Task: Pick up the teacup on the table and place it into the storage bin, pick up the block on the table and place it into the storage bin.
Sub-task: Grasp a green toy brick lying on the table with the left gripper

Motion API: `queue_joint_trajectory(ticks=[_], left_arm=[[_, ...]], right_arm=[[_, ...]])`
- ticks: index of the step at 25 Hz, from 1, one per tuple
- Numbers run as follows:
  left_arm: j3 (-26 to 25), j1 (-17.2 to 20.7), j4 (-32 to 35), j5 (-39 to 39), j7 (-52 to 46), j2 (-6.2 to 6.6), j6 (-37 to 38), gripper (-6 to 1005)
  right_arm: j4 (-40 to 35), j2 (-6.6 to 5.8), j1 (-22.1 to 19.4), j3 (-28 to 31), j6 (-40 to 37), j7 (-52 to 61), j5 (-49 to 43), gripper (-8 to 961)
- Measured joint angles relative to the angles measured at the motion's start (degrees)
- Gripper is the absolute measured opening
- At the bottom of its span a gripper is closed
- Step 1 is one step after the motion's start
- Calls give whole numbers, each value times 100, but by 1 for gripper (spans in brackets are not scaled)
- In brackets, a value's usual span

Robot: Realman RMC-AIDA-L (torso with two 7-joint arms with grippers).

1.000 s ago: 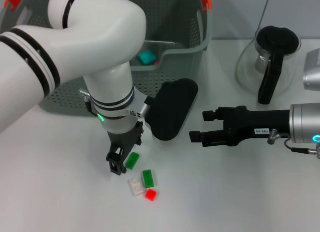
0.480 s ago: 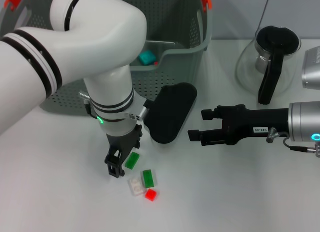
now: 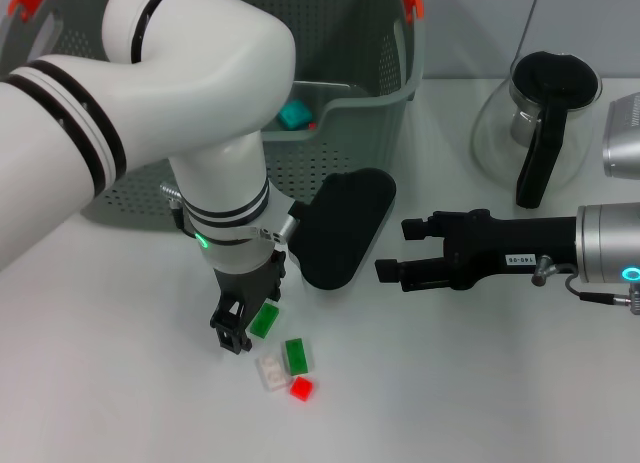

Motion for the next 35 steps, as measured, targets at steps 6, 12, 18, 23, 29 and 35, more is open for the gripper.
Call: queue_joint_trajectory(ticks=[6,12,18,23,29,35], left_arm=[[43,-3,0,0,-11,0,-16,691],[29,-3,-1,0,-24,0,-23,445],[45,-5,0,1,-40,0,-41,441],[46,-20,-12,1,-41,0,-76,439],[41,-135,-224,-44,-42,1,-140,438],[47,-168,-299,-54,-7,0,-179,436]], right_arm=[[0,1,6,0,0,0,1,917],[-10,1,8,0,-10,0,1,916],[-14,2,15,0,-13,0,1,917],[-16,1,15,0,-18,0,-6,917],[-17,1,1,0,-23,0,-10,916],[-5,2,8,-3,-9,0,-16,915]])
